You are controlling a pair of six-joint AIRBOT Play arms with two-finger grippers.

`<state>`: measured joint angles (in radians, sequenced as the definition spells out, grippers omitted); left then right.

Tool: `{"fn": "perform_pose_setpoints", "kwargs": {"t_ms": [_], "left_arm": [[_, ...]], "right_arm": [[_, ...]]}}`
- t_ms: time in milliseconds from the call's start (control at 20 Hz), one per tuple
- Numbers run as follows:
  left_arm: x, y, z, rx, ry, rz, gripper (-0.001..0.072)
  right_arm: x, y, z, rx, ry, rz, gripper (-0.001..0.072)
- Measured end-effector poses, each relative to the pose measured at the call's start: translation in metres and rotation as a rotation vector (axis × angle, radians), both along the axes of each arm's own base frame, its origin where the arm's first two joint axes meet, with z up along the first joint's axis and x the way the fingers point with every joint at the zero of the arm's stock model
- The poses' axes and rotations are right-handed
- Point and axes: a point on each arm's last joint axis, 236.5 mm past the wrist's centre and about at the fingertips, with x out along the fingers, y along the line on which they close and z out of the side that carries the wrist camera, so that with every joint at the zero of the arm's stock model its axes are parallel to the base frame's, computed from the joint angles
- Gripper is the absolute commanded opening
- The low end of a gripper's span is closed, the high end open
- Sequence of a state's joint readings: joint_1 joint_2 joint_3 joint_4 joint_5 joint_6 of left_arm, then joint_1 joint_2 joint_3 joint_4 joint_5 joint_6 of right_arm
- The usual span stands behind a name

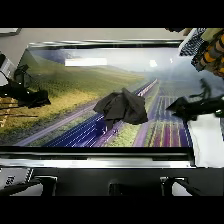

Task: Fold the clothes and pants, and hang the long-sleeved shirts on hangers.

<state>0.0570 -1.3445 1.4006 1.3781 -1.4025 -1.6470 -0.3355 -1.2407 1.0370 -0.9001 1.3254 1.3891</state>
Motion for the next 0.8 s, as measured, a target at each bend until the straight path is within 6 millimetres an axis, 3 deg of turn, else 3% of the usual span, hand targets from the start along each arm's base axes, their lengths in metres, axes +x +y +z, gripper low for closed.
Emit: {"fn": "perform_pose_setpoints", "kwargs": {"t_ms": [300, 400, 450, 500, 550, 600, 650, 700, 800], "left_arm": [[0.0, -0.002, -0.012, 0.0, 0.023, -0.005, 0.0349], [0.002, -0.002, -0.015, -0.001, 0.025, -0.001, 0.0464], [0.003, -0.002, -0.016, -0.002, 0.027, 0.006, 0.048], [0.004, -0.002, -0.017, -0.005, 0.028, 0.017, 0.0495], [0.005, -0.002, -0.019, -0.009, 0.032, 0.032, 0.0623], [0.008, -0.003, -0.021, -0.015, 0.031, 0.04, 0.0652], [0.011, -0.006, -0.024, -0.031, 0.029, 0.049, 0.0653], [0.015, -0.011, -0.026, -0.054, 0.02, 0.052, 0.0653], [0.027, -0.026, -0.032, -0.121, -0.003, 0.041, 0.0653]], "right_arm": [[0.007, 0.063, -0.068, 0.026, 0.007, 0.094, 0.0537], [0.011, 0.076, -0.083, 0.022, 0.011, 0.104, 0.0535], [0.014, 0.08, -0.089, 0.02, 0.007, 0.1, 0.0512], [0.017, 0.083, -0.092, 0.023, 0.004, 0.094, 0.042], [0.019, 0.085, -0.095, 0.023, 0.0, 0.088, 0.031], [0.021, 0.086, -0.097, 0.025, -0.004, 0.08, 0.0226], [0.023, 0.087, -0.098, 0.025, -0.01, 0.075, 0.008], [0.025, 0.087, -0.099, 0.025, -0.015, 0.07, 0.0032], [0.028, 0.088, -0.099, 0.024, -0.024, 0.066, 0.0031]]}}
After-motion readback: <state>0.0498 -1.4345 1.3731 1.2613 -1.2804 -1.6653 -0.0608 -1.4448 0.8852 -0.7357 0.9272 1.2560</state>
